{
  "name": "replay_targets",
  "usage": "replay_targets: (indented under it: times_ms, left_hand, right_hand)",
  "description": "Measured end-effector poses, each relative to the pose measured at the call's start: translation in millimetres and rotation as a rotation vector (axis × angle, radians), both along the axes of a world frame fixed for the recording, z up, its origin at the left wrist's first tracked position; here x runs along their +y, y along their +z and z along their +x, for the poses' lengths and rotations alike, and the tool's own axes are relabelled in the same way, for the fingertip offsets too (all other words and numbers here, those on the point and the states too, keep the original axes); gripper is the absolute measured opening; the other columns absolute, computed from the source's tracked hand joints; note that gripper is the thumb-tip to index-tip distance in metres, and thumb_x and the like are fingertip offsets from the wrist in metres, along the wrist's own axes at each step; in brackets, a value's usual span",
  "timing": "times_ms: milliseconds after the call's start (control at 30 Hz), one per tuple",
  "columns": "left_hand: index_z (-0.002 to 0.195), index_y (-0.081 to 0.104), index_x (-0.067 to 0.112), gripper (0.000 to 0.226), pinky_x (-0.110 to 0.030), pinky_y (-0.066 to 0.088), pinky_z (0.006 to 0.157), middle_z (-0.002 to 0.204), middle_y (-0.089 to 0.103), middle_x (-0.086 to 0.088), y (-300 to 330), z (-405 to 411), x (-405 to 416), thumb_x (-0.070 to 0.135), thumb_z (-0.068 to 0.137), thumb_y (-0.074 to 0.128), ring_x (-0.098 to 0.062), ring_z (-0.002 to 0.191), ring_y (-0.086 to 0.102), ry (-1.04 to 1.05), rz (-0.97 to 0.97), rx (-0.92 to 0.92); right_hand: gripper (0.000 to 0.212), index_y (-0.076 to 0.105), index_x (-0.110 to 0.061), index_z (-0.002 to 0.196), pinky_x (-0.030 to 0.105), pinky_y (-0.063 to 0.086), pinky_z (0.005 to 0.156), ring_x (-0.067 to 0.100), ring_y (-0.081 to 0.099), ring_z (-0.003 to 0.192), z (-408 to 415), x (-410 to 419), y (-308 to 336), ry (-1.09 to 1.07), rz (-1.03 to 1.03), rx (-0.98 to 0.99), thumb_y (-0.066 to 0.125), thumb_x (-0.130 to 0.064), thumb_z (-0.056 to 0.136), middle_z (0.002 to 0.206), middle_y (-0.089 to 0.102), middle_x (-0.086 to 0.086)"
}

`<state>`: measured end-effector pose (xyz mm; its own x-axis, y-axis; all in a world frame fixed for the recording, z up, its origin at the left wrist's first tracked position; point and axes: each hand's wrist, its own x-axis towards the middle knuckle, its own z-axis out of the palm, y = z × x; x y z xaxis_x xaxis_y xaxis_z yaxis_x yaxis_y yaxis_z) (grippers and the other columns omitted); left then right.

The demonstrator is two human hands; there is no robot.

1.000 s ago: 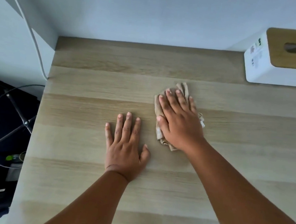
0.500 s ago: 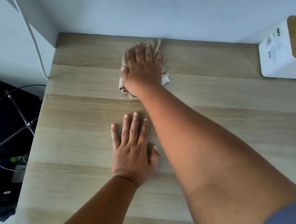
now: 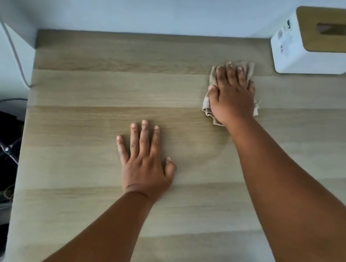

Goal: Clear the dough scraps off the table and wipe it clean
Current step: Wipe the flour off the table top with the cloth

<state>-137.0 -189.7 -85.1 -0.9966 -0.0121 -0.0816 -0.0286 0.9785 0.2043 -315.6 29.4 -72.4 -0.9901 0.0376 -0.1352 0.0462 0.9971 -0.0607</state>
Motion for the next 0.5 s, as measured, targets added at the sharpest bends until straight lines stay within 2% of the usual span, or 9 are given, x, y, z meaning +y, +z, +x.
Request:
replay_targets:
  times_ms: [100,267,400,500]
  left_hand:
    - [0.161,0.029,0.016,0.090,-0.065,0.001,0.124,0.172,0.012,-0.010,2.6,1.0,0.1,0.047,0.079,0.046,-0.031,0.160,0.001,0.007,0.010,-0.017]
    - [0.162,0.028,0.017,0.088,-0.062,-0.001,0.125,0.173,0.010,-0.008,7.3,1.9,0.7,0.045,0.080,0.044,-0.028,0.160,-0.002,0.026,0.030,-0.036]
    - [0.161,0.028,0.019,0.087,-0.061,-0.002,0.126,0.173,0.011,-0.007,6.5,2.8,-0.7,0.046,0.080,0.041,-0.027,0.160,-0.001,0.029,0.053,-0.028]
    - [0.160,0.031,0.018,0.087,-0.061,0.000,0.126,0.172,0.015,-0.008,4.5,2.9,-0.4,0.045,0.078,0.042,-0.028,0.160,0.004,0.036,0.055,-0.006]
  right_hand:
    - [0.065,0.027,-0.026,0.161,0.061,0.015,0.123,0.031,0.012,0.159,15.6,-17.0,-0.4,-0.006,-0.028,-0.010,0.031,-0.049,0.100,0.172,0.017,0.002]
    - [0.066,0.034,-0.025,0.159,0.058,0.017,0.123,0.029,0.018,0.158,115.1,-16.3,0.1,0.238,-0.028,0.036,0.037,-0.051,0.099,0.170,0.025,0.002]
    - [0.067,0.023,-0.026,0.163,0.054,0.018,0.124,0.024,0.011,0.160,206.9,53.8,-3.3,0.317,0.024,0.026,0.036,-0.052,0.103,0.172,0.017,-0.002]
    - [0.067,0.023,-0.028,0.163,0.056,0.025,0.121,0.024,0.015,0.159,235.5,135.1,-0.1,0.151,0.053,-0.022,0.033,-0.053,0.102,0.172,0.017,-0.002]
